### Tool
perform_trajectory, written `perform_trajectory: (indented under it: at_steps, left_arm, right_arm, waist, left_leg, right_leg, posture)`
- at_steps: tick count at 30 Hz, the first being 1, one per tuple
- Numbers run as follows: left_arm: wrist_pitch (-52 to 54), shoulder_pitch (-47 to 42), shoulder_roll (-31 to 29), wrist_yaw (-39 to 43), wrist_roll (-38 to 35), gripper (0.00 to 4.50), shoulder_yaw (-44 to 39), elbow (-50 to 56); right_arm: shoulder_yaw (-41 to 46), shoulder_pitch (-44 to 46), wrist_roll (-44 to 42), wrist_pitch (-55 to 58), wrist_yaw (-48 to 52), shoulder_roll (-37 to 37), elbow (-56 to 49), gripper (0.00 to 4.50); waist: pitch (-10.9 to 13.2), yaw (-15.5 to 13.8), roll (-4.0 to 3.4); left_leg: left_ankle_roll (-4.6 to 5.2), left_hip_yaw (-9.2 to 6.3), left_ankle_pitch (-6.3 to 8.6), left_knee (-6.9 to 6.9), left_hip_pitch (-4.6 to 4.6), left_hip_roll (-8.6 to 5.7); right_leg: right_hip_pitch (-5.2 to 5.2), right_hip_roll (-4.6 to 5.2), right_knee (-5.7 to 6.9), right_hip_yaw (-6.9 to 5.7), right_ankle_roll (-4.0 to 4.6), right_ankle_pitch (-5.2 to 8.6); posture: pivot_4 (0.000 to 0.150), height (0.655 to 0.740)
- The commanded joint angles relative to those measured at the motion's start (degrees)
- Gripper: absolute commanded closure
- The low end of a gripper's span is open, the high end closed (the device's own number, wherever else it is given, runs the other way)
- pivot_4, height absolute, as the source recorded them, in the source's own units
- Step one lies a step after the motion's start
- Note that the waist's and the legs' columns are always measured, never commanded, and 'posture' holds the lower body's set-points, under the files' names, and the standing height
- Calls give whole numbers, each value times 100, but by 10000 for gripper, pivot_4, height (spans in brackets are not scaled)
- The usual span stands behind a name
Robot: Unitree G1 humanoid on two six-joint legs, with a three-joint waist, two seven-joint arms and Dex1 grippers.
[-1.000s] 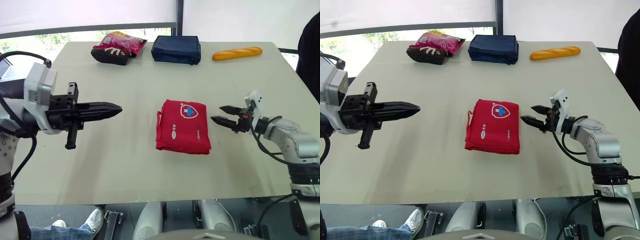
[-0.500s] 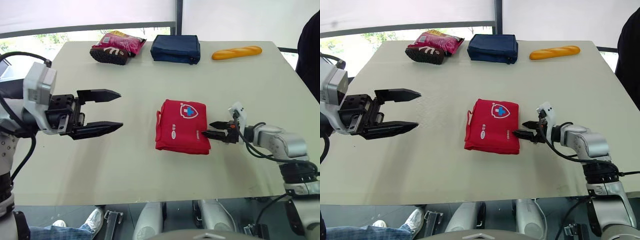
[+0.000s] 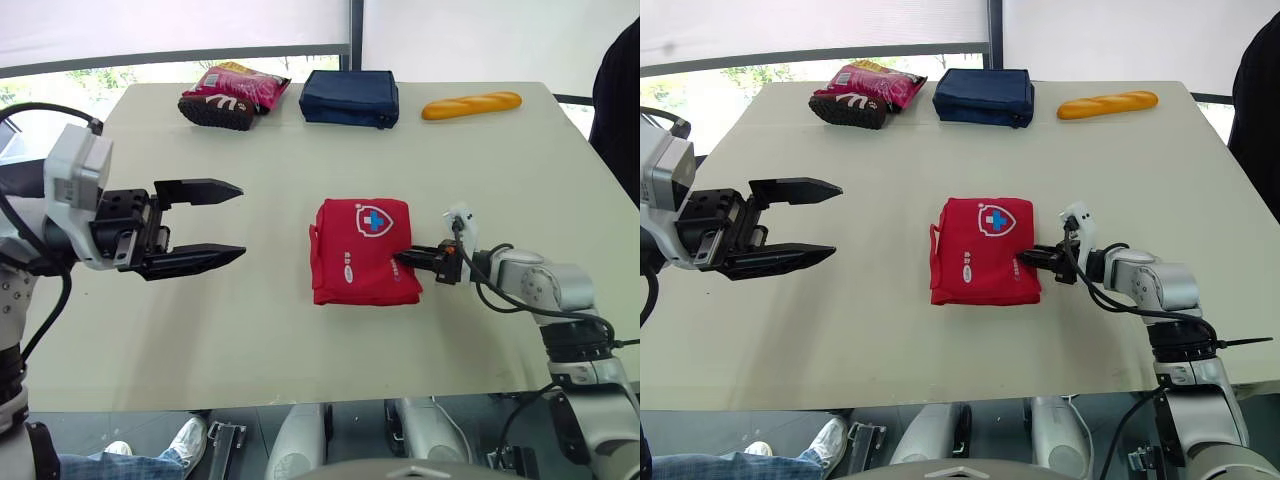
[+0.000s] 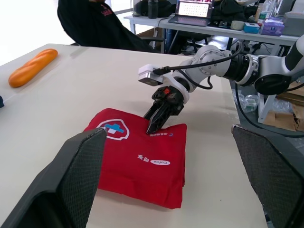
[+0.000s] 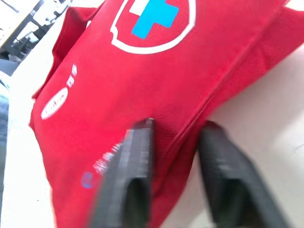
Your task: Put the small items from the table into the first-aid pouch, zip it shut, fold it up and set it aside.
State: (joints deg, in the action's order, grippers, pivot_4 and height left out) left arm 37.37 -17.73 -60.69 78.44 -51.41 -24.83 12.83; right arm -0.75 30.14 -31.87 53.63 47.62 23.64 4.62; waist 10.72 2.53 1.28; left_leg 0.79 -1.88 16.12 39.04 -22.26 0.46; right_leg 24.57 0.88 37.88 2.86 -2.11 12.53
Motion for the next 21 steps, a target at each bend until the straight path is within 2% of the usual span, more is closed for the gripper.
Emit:
perform_trajectory:
  at_steps: [1, 4, 10, 15, 20, 21]
  left_arm:
    - [-65, -109, -78, 28, -79, 0, -122, 99]
    - [-91, -197, -55, 23, -94, 0, -85, 83]
    - [-259, -627, 110, -261, 70, 0, 119, -53]
    - [-341, -1235, 389, -694, 207, 0, 421, -151]
    - [-354, -1597, 645, -1055, 432, 0, 732, -234]
    - [-308, -1631, 696, -1161, 451, 0, 772, -253]
  right_arm:
    - [637, 65, -208, 11, -448, -94, -25, 44552]
    - [1341, 170, -395, -149, -949, -202, 170, 44552]
    - [3054, 628, -466, -1294, -2793, -455, 1030, 44552]
    - [3705, 924, -252, -2342, -4078, -597, 1589, 44552]
    - [3701, 911, -46, -2734, -4737, -710, 1836, 44552]
    - [3627, 857, -21, -2703, -4756, -717, 1794, 41187]
  waist:
    - [0, -6, 0]
    - [0, -30, -1]
    - [1, -51, -2]
    - [2, -24, -3]
    - [3, 23, -7]
    - [3, 25, -8]
  left_leg:
    - [0, -1, 0, 0, 0, 0]
    - [0, 0, 0, 0, -8, -2]
    - [-1, 1, 0, 10, -46, -13]
    - [-1, 1, -1, 1, -52, -14]
    - [-1, 6, -1, -1, -49, -13]
    - [-1, 5, -1, -1, -48, -14]
  right_leg:
    - [0, 0, 0, -1, 0, 0]
    - [5, 2, -1, -1, 0, 0]
    - [24, 11, -4, -12, 2, -2]
    - [31, 8, -1, -15, 5, -3]
    - [34, 7, 4, 3, 5, -3]
    - [35, 7, 5, 7, 5, -4]
  posture:
    - [1500, 7400]
    - [1500, 7400]
    - [1500, 7400]
    - [1500, 7400]
    - [1500, 7400]
    - [1500, 7400]
